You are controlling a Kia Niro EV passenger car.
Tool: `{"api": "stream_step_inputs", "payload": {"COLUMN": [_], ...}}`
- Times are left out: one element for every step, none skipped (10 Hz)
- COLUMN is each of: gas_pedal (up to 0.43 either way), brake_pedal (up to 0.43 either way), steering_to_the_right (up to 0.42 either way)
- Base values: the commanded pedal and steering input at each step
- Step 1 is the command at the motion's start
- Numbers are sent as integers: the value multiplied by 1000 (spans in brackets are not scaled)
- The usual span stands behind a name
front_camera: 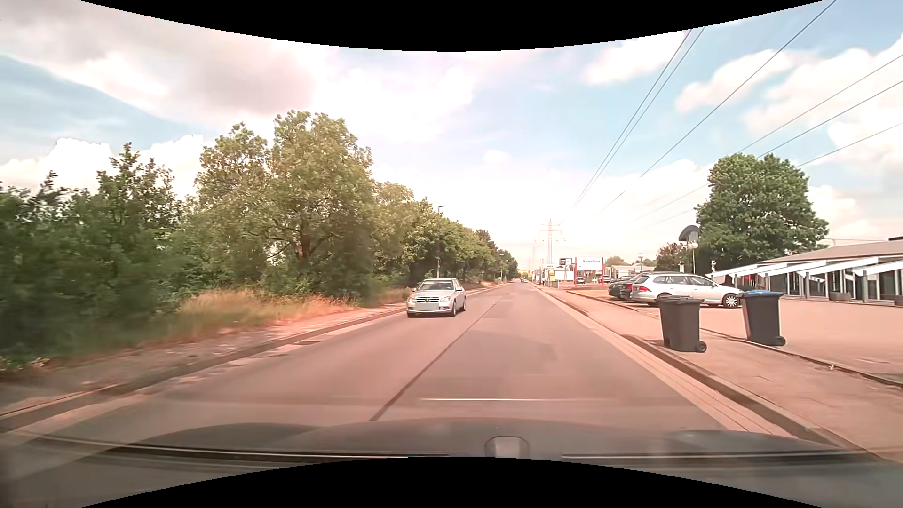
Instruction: Follow the waypoints while adhering to traffic rules and regulations
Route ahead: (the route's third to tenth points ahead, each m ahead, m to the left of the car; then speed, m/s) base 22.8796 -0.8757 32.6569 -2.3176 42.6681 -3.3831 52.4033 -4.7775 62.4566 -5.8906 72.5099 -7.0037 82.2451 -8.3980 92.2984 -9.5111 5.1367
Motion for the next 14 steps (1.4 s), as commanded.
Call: {"api": "stream_step_inputs", "payload": {"gas_pedal": [358,358,358,358,358,358,358,358,358,358,358,358,358,358], "brake_pedal": [0,0,0,0,0,0,0,0,0,0,0,0,0,0], "steering_to_the_right": [98,86,75,74,74,70,64,55,48,44,41,38,33,25]}}
